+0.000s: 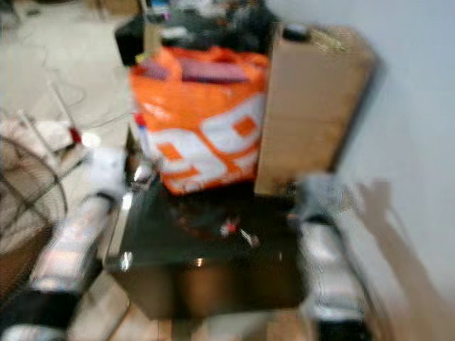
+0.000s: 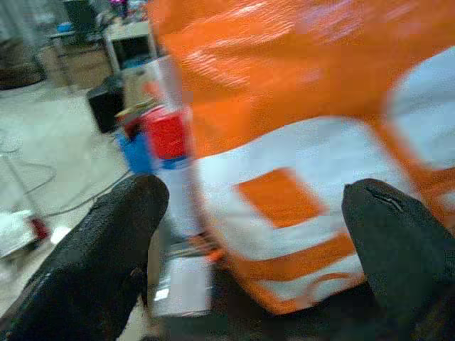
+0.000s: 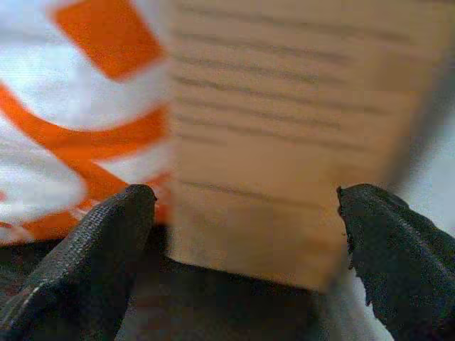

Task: Hang keys on a hook

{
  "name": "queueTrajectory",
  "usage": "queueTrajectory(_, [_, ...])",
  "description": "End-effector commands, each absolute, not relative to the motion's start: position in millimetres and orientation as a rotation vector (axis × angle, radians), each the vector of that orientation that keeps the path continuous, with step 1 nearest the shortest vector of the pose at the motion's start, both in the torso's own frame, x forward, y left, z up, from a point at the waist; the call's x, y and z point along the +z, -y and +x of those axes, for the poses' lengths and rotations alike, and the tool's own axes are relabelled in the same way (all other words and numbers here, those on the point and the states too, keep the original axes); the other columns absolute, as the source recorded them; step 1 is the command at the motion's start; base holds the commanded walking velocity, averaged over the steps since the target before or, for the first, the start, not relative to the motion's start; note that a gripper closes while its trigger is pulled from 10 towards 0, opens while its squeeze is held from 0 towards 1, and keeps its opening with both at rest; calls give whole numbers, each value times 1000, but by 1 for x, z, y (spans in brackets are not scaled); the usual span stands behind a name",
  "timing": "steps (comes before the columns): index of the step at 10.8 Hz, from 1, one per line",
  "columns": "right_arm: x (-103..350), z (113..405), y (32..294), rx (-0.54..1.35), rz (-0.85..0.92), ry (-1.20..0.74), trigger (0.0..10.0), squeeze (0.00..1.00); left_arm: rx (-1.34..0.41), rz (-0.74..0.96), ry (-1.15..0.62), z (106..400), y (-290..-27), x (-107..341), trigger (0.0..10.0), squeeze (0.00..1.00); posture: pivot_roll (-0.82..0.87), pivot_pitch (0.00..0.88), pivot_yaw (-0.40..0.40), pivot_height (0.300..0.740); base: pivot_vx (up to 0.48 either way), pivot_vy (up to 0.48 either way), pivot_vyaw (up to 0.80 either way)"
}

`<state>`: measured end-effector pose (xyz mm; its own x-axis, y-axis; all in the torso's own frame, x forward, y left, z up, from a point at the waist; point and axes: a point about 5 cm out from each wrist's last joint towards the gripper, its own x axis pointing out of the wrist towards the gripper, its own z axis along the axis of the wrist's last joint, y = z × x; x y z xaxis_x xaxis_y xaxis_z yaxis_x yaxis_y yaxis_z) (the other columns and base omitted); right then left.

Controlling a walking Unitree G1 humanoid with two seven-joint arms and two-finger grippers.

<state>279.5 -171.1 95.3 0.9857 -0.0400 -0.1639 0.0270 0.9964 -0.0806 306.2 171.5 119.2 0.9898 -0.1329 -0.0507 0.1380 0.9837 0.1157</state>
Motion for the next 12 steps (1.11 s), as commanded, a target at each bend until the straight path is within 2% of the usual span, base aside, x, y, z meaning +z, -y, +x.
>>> queueTrajectory(1, [93, 278, 182, -57, -90, -181, 10000, 0, -161, 123, -26, 307, -162, 123, 10000, 231, -108, 0, 19, 740, 337, 0, 0])
queueTrajectory(4, [88, 276, 179, 4, -101, -221, 10000, 0, -168, 139, -36, 303, -162, 119, 10000, 220, -97, 0, 4, 740, 311, 0, 0])
queueTrajectory(5, [81, 274, 177, 44, -96, -270, 10000, 0, -187, 163, -77, 300, -163, 111, 10000, 212, -92, 0, -1, 740, 0, 0, 0])
queueTrajectory(9, [57, 272, 174, 143, -130, -420, 10000, 0, -377, 270, -178, 289, -162, 93, 10000, 204, -96, 0, -5, 740, 0, 0, 0])
queueTrajectory(10, [44, 274, 170, 209, -124, -487, 10000, 55, -496, 284, -223, 286, -158, 88, 10000, 208, -96, 0, 3, 740, 0, 0, 0])
queueTrajectory(11, [37, 275, 167, 232, -116, -514, 10000, 827, -566, 291, -249, 282, -156, 85, 10000, 204, -99, 0, 7, 740, 0, 0, 0])
queueTrajectory(12, [25, 277, 163, 279, -133, -568, 10000, 1000, -686, 311, -313, 272, -153, 78, 10000, 204, -101, 0, 13, 740, 0, 0, 0])
